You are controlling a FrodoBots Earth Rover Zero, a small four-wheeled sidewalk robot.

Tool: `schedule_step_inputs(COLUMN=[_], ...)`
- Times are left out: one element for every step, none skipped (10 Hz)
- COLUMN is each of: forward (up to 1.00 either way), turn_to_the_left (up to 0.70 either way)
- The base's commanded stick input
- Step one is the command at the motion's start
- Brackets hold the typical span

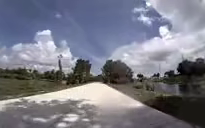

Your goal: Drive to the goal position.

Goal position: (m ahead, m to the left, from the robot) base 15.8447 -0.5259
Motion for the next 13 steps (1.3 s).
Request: schedule_step_inputs(forward=[0.85, 0.85, 0.85, 0.85, 0.85, 0.85, 0.85, 0.85, 0.85, 0.85, 0.85, 0.85, 0.85], turn_to_the_left=[0.00, 0.00, 0.00, 0.00, 0.00, 0.00, 0.00, 0.00, 0.00, 0.00, 0.00, 0.00, 0.00])
